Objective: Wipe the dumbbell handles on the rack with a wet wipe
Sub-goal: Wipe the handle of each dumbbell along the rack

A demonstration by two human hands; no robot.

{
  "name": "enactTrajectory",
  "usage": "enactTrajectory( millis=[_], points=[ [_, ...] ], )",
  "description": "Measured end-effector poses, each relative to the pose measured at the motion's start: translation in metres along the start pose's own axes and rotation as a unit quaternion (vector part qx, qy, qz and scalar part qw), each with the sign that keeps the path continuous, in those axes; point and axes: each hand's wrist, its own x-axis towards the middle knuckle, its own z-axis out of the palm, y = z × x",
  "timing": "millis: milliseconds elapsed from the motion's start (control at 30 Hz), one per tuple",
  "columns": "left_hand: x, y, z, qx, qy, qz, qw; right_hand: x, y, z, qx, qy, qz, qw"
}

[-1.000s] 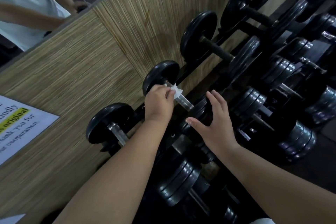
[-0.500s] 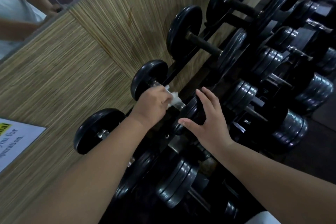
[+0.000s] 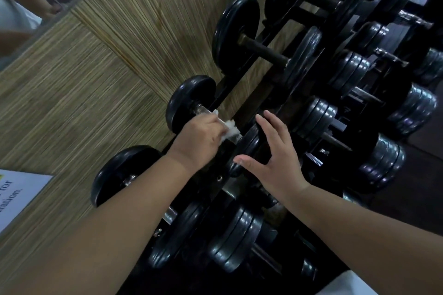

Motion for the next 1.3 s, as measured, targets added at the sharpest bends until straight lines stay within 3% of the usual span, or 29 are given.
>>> enactTrajectory(
  millis=[100,167,400,533,633,900,1300],
  points=[
    [0.005,-0.016,-0.007,0.020,0.062,-0.115,0.991,0.000,0.000,0.001,-0.003,0.002,-0.002,1.000],
    [0.006,-0.014,-0.004,0.013,0.079,-0.147,0.986,0.000,0.002,0.001,-0.006,0.006,-0.004,1.000],
    [-0.004,0.023,0.008,-0.009,0.030,0.011,0.999,0.001,0.005,0.002,-0.011,0.017,-0.013,1.000],
    [0.007,0.000,0.000,0.041,0.107,-0.086,0.990,0.001,0.005,0.002,-0.011,0.016,-0.015,1.000],
    [0.007,-0.007,0.003,0.015,0.101,-0.184,0.978,0.000,0.004,0.001,-0.011,0.014,-0.014,1.000],
    [-0.004,0.013,0.011,-0.009,0.058,-0.054,0.997,0.002,0.006,0.002,-0.015,0.022,-0.023,0.999],
    [0.006,-0.004,0.008,0.003,0.100,-0.186,0.977,0.000,0.001,-0.003,-0.005,0.007,-0.001,1.000]
  ],
)
